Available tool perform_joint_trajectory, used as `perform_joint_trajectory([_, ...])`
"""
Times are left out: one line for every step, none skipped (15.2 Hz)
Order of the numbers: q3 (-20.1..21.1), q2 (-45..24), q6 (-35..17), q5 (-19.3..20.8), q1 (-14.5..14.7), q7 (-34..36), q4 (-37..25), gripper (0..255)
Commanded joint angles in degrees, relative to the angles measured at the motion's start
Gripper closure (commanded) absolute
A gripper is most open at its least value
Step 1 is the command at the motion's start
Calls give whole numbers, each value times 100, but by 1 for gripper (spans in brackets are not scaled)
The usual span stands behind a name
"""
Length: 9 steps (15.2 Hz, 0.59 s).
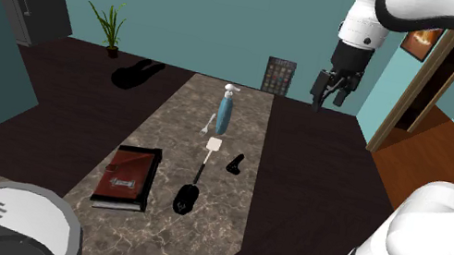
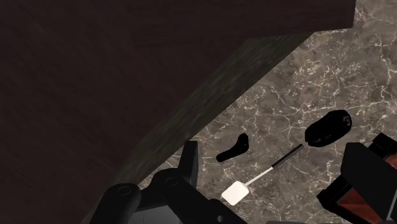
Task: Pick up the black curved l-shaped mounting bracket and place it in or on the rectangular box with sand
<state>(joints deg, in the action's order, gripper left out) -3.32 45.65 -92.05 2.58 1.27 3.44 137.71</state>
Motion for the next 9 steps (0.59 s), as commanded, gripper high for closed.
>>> perform_joint_trajectory([0, 0, 0, 0, 0, 0, 0, 0])
perform_joint_trajectory([27, -57, -217, -6, -1, 56, 146, 0])
perform_joint_trajectory([53, -125, -436, -11, -2, 113, 283, 0])
perform_joint_trajectory([80, -203, -658, -16, -2, 169, 413, 0])
perform_joint_trajectory([106, -291, -882, -20, -3, 225, 536, 0])
perform_joint_trajectory([132, -391, -1109, -22, -2, 283, 649, 0])
perform_joint_trajectory([158, -501, -1338, -25, -2, 340, 755, 0])
perform_joint_trajectory([184, -622, -1570, -26, -3, 398, 852, 0])
perform_joint_trajectory([210, -754, -1803, -26, -4, 456, 940, 0])
